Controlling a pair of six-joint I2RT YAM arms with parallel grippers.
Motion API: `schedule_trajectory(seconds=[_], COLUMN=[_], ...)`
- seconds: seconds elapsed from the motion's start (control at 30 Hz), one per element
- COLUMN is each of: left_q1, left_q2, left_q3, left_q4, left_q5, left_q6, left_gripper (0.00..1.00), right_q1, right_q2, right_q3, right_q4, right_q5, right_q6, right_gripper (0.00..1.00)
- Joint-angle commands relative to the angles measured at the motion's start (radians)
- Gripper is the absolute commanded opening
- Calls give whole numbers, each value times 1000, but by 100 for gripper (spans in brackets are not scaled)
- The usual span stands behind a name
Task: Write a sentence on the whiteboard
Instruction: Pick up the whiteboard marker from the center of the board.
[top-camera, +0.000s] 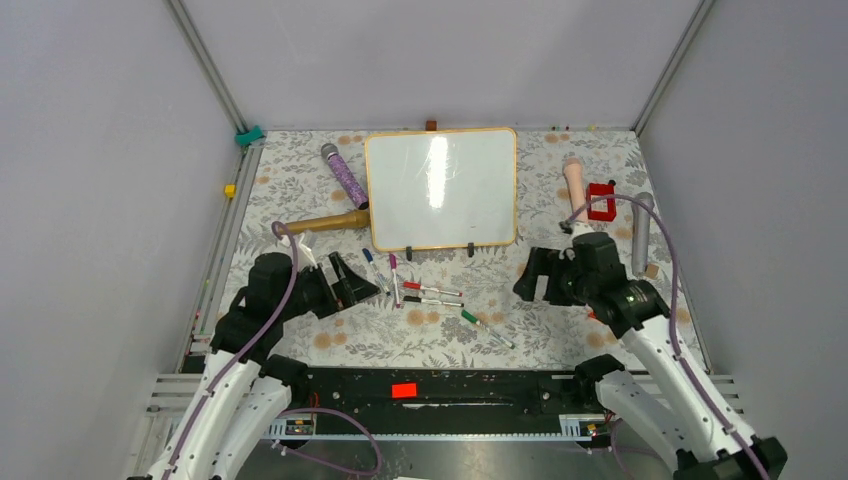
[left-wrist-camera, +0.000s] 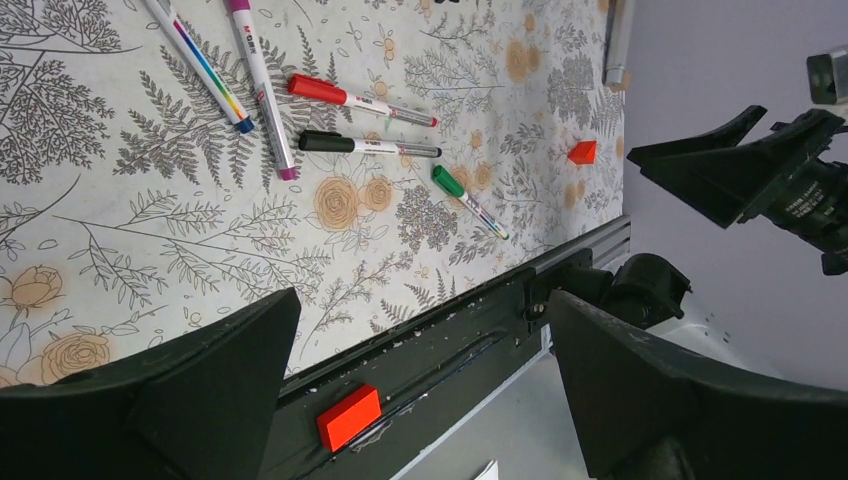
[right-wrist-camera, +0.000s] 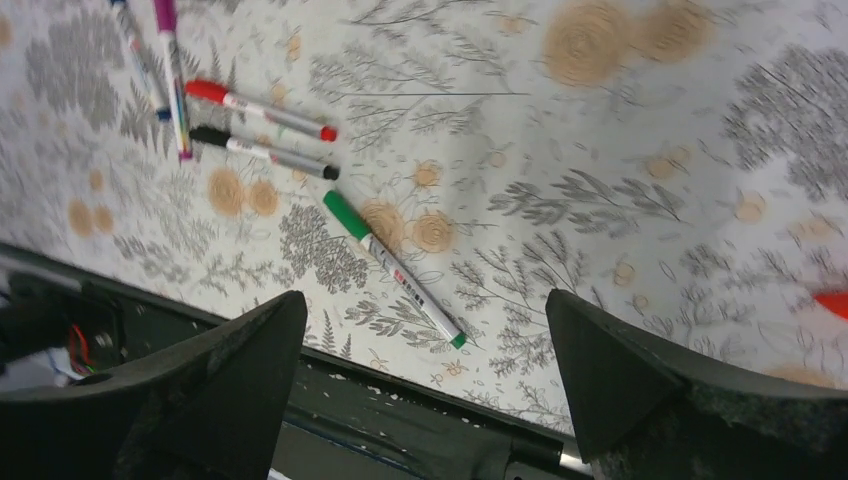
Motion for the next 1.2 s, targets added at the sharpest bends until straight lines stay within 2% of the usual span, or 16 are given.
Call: schedule_trajectory(seconds=[0.0,0.13,0.2,0.23,0.3,0.43,0.6,0.73,1.17], left_q1=[-5,-6,-5,-7,-8,-11,-13,-13,-12], left_q2=[-5,33,50,60,70,77,84,98,123], left_q3=[-17,18,30,34,37,49,62,81,110], left_q4=[87,71,72,73,78,73,62,42,11], left_q5=[27,7,3,2,0,-11,-28,-36,-15], left_q6=[-11,34,48,53,58,66,62,60,83], left_gripper=[99,99,99,99,99,99,99,98,95], right_q1=[203,447,536,569,587,604,656,666,701], right_q2=[82,235,308,339,399,480,553,606,755], right_q3=[72,103,108,106,102,129,158,183,154], right_q4=[142,255,327,373,441,483,521,528,629], right_q5=[115,211,227,221,177,181,284,217,142], right_q6=[-127,-257,-330,-368,-409,-417,-461,-490,-496], right_gripper=[97,87,84,79,67,65,58,50,47])
